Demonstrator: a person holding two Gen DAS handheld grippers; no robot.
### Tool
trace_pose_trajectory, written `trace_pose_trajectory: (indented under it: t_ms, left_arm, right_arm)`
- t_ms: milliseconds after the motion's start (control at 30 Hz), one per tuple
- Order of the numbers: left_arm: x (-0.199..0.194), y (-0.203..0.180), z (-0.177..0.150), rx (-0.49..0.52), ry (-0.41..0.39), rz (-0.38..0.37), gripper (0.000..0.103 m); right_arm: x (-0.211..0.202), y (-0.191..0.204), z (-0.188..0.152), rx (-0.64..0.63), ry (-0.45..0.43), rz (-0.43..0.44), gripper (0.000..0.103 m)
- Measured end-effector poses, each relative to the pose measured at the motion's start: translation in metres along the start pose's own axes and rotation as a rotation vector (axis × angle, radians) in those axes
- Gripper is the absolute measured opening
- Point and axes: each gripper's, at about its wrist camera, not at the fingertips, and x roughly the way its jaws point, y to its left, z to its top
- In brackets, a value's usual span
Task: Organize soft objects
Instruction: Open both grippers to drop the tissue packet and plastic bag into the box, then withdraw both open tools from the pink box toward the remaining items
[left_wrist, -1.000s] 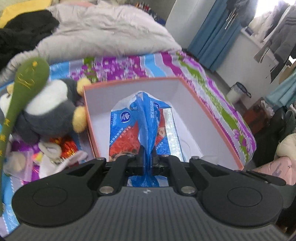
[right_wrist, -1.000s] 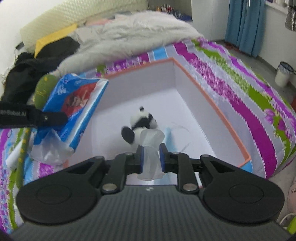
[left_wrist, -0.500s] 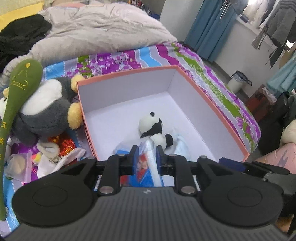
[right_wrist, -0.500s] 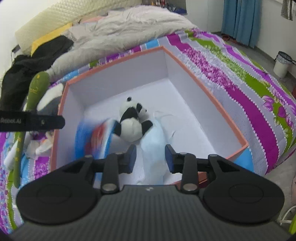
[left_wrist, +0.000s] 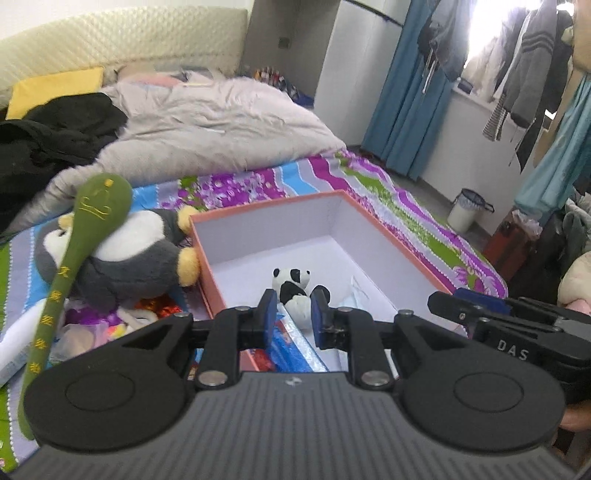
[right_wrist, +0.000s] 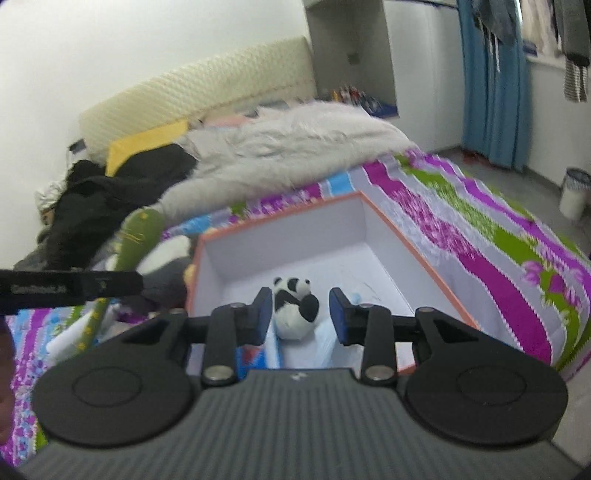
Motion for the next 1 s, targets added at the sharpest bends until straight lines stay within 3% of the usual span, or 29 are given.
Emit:
trace_pose_trajectory:
  t_ms: [400, 700, 1000]
  left_arm:
    - [-0.079, 0.037, -0.041, -0.038, -0.077, 0.042, 0.022]
    - [-0.120, 0.076, -0.081, -0.109, -0.093, 0.098, 0.022]
    - [-0.127, 0.105, -0.128, -0.150, -0.058, 0.145, 0.022]
  right_arm:
    - [-0.052, 0.050, -0.023, -0.038, -0.117, 0.080, 0.037]
    - [-0.063, 0.087, -0.051, -0.079, -0.107, 0.149, 0.037]
    - [-0.060, 0.114, -0.078, -0.098, -0.071, 0.175, 0.037]
